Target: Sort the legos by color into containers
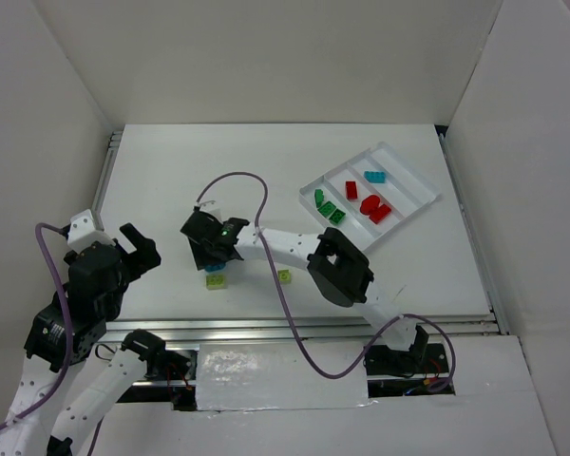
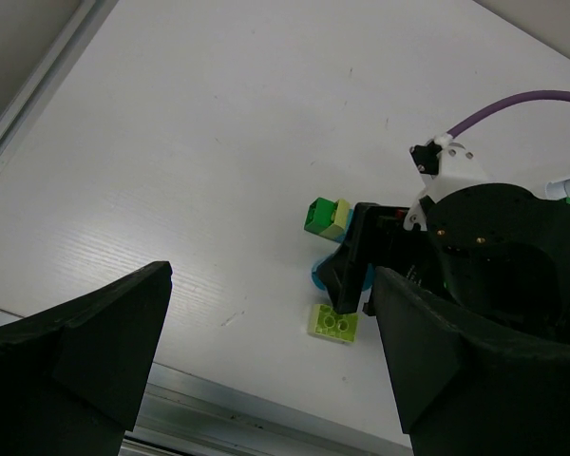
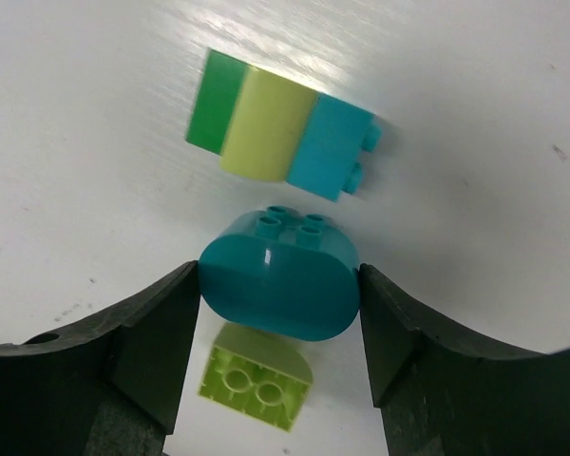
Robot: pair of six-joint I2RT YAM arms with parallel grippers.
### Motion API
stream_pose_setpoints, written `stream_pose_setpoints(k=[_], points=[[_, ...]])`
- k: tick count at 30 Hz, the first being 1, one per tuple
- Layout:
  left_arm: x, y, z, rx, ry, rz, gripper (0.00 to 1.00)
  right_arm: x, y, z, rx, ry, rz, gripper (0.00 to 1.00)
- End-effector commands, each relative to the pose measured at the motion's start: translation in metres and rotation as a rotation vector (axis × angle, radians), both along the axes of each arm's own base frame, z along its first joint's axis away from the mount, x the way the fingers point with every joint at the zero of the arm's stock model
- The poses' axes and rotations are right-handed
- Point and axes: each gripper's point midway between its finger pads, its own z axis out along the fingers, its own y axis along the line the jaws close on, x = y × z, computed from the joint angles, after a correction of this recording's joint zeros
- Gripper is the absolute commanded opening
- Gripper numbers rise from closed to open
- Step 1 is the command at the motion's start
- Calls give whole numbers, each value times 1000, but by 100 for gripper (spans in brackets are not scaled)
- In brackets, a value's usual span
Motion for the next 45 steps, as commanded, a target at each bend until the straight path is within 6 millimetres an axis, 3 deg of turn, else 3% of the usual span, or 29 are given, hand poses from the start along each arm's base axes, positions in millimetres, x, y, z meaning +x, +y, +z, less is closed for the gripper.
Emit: stream_pose_setpoints(k=[1,7,8,9,12,13,14,15,16,19,20,21,22,25,26,27,29,33,36,37,40,43,45], points=[[5,0,14,-1,-51,-5,100,15,-13,46,63,-84,-59,47],[5,-1,13,1,-47,-5,100,38,-55,62,34,-93,-138,44],[5,-1,14,0,-50,-5,100,38,-68,55,12,-82,-152,43],[5,-1,13,1,-48,-7,99,45,-79,71,40,-98,-176,43],[5,-1,14,1,-49,-9,100,54,-114,88,85,-117,-234,43],[6,-1,14,1,-51,-8,99,70,-135,93,89,-127,-285,43],[6,-2,13,2,-47,-11,100,73,-151,91,77,-126,-312,43],[6,-1,13,2,-47,-9,100,82,-167,110,105,-152,-344,43],[6,-1,13,3,-44,-9,100,101,-197,116,104,-165,-407,43],[5,0,13,1,-47,-6,100,124,-248,144,120,-221,-503,43],[5,0,14,0,-52,-5,100,142,-282,152,118,-245,-582,42],[5,0,14,-2,-55,-4,99,151,-301,153,107,-249,-629,42],[4,0,16,-2,-60,-5,99,167,-340,157,83,-247,-728,42],[4,1,15,-4,-58,-2,100,191,-394,147,45,-229,-866,42],[4,1,15,-2,-56,-3,100,202,-426,136,32,-209,-937,42],[3,1,14,-1,-57,-5,100,208,-440,137,43,-204,-974,42],[3,0,15,-3,-62,-10,99,218,-477,121,16,-175,-1062,42],[5,-4,16,-2,-66,-33,99,231,-521,105,-12,-144,-1159,42],[5,-5,15,1,-61,-42,99,241,-531,96,-18,-117,-1174,42],[5,-5,15,1,-61,-42,99,240,-547,85,-33,-95,-1203,43],[6,-6,15,1,-61,-45,100,241,-553,72,-45,-65,-1212,46],[6,-7,14,2,-59,-50,100,240,-552,68,-39,-55,-1206,57],[7,-7,14,5,-53,-52,100,241,-552,67,-38,-55,-1208,80]])
